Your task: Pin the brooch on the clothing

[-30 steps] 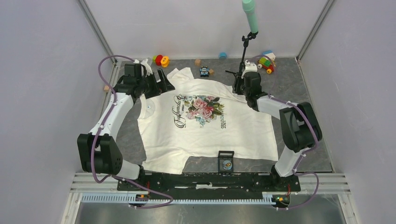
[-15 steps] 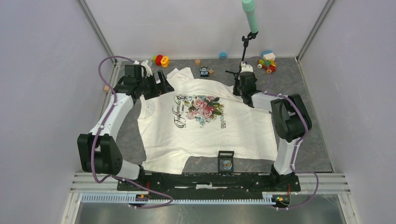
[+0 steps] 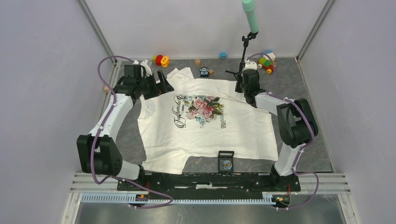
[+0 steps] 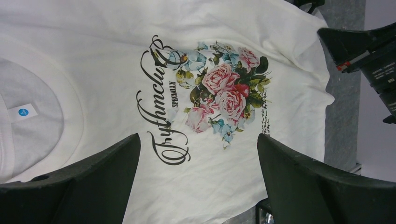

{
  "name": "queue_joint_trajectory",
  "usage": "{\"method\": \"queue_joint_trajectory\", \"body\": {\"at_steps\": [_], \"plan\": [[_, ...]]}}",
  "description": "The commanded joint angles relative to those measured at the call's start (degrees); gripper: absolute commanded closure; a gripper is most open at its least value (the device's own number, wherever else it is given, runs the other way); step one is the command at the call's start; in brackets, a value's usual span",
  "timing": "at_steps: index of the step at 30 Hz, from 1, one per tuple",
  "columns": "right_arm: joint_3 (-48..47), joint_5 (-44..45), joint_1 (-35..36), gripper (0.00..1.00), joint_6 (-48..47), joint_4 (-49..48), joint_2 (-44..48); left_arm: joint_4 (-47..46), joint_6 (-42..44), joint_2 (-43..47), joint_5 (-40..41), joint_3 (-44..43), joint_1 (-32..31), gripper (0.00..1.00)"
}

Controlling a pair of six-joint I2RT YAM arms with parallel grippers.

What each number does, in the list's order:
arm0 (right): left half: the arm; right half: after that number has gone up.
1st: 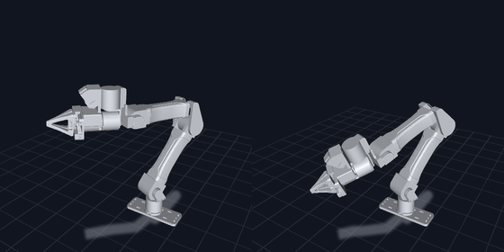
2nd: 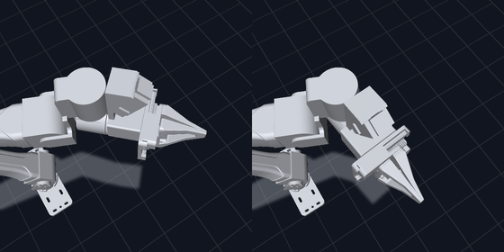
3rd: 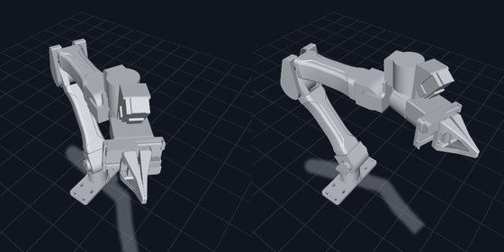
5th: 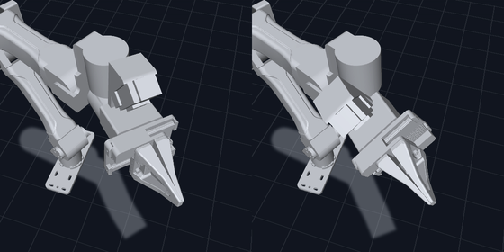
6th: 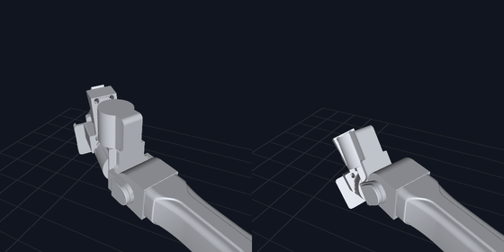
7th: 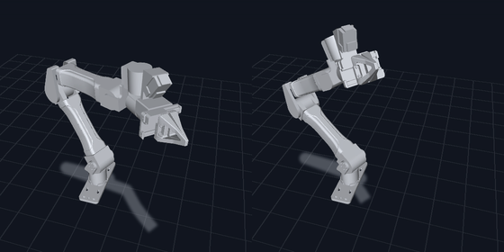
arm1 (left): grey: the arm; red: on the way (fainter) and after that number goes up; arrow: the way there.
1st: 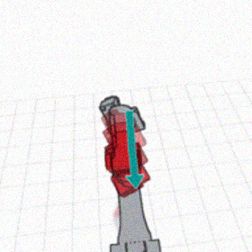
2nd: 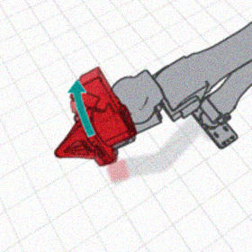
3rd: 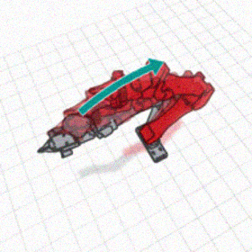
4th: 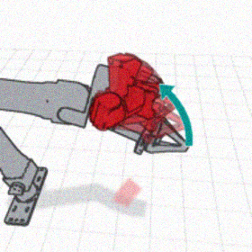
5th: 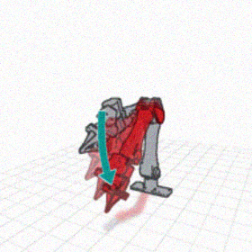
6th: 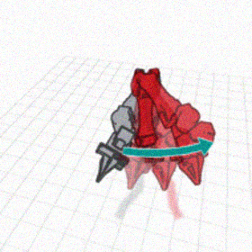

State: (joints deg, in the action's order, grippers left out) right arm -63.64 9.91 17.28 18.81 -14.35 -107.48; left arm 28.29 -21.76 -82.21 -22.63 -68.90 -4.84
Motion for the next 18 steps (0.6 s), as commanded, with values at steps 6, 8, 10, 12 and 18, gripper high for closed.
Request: {"method": "queue_joint_trajectory", "body": {"at_steps": [6,8,10,12,18], "plan": [[2.2,2.2,-4.3,1.0,-0.4,-2.5,9.8,-0.4,2.1,1.5,0.1,0.6,0.4,0.0],[2.8,2.2,-5.8,1.0,-0.9,-2.5,10.2,-0.4,2.2,1.9,0.6,0.7,0.4,0.0],[2.7,1.5,-7.3,1.0,-2.1,-2.9,10.0,-0.4,2.5,2.3,1.1,0.8,0.4,0.0],[1.9,-0.2,-8.7,1.0,-5.0,-3.7,9.2,-0.4,2.4,2.3,1.2,0.8,0.4,0.0],[-5.8,-6.3,-10.4,0.76,-13.4,2.4,4.7,-0.4,2.2,1.8,1.0,1.1,0.4,0.0]]}}
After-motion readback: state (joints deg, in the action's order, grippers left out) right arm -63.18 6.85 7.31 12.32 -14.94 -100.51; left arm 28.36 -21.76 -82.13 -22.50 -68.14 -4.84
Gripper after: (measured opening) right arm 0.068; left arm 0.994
